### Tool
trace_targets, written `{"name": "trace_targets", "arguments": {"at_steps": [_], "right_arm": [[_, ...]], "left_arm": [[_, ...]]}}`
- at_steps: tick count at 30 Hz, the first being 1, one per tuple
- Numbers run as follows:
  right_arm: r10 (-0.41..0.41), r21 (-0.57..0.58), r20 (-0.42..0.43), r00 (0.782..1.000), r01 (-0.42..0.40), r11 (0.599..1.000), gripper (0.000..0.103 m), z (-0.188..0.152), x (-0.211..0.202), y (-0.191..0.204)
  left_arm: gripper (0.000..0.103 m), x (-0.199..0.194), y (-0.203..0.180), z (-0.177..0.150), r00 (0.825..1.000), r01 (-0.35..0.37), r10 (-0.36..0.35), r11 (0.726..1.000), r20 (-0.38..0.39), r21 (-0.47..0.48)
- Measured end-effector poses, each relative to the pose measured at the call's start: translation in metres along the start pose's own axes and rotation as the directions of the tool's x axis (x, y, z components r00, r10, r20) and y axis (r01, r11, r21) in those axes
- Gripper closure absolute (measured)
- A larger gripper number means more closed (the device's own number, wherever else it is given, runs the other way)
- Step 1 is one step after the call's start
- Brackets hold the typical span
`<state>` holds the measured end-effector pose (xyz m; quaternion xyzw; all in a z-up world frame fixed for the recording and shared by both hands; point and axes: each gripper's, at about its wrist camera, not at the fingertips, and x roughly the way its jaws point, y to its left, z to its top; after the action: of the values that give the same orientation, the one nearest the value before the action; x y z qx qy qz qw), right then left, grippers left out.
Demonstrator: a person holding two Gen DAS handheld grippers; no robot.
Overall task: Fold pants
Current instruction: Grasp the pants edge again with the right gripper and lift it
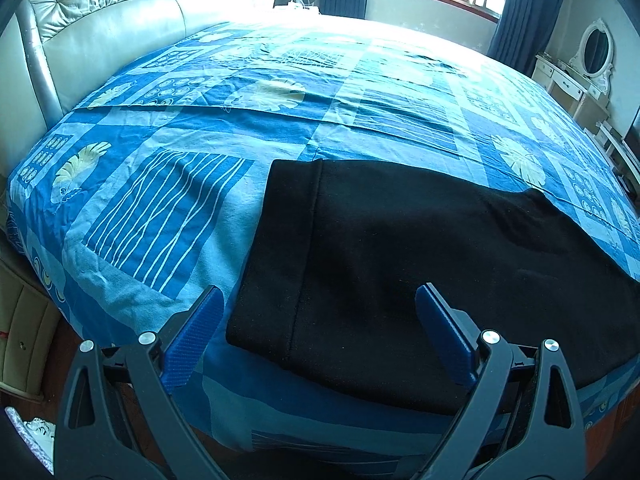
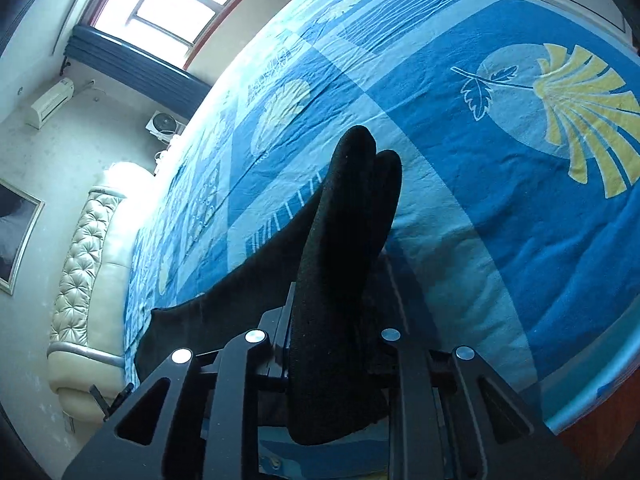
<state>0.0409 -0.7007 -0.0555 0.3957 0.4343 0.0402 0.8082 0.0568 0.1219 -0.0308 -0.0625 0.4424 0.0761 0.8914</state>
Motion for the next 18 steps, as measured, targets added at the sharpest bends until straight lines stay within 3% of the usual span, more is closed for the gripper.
{"name": "trace_targets", "arguments": {"at_steps": [7, 11, 18], "right_arm": [[0.174, -0.053, 0.071, 0.982, -0.170, 0.984, 0.081, -0.013, -0.025, 0.091], [0.231, -0.136, 0.069, 0.971, -0.220, 0.966, 0.081, -0.024, -0.025, 0.156], [0.227, -0.265, 0.007, 0.974, -0.217, 0.939, 0.081, -0.059, 0.012, 0.256]], "left_arm": [[0.006, -0.002, -0.007, -0.006, 0.998, 0.057, -0.056, 0.997, -0.008, 0.049], [0.006, -0.006, -0.012, -0.012, 0.997, 0.072, -0.072, 0.994, -0.005, 0.078], [0.006, -0.021, -0.026, -0.011, 0.994, 0.105, -0.107, 0.989, 0.009, 0.108]]}}
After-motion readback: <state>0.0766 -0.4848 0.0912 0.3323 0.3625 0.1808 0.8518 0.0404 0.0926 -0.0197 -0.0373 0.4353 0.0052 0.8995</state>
